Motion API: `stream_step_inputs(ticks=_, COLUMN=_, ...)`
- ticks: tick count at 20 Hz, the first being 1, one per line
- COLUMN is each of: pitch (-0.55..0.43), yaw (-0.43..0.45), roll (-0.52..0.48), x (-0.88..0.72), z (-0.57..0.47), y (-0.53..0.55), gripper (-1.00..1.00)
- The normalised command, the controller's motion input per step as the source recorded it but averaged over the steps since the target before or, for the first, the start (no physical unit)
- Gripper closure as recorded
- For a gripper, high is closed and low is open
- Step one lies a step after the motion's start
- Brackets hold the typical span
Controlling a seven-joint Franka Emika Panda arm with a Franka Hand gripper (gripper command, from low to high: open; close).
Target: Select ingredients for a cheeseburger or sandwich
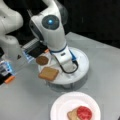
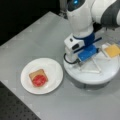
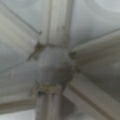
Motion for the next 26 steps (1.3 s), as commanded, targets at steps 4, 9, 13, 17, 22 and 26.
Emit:
stream_step_inputs(ticks=4, pitch=0.294, yaw=-0.029, roll=0.047, x=0.07, z=0.15, y=-0.08, gripper=-1.00)
stream_step_inputs(ticks=9, pitch=0.199, yaw=0.012, roll=0.001, x=0.12, z=0.33, y=-0.12, gripper=-1.00)
stream_step_inputs(ticks=13, pitch=0.068, yaw=0.009, roll=-0.134, x=0.16, z=0.39, y=-0.09, gripper=-1.00)
stream_step_inputs(ticks=17, pitch=-0.007, yaw=-0.055, roll=-0.260, x=0.16, z=0.26, y=0.01, gripper=-1.00)
stream_step_inputs(ticks=22, pitch=-0.039, yaw=-0.236, roll=-0.316, x=0.07, z=0.24, y=0.05, gripper=-1.00)
stream_step_inputs(ticks=26, pitch=-0.014, yaw=-0.776, roll=-0.166, x=-0.14, z=0.19, y=-0.06, gripper=-1.00)
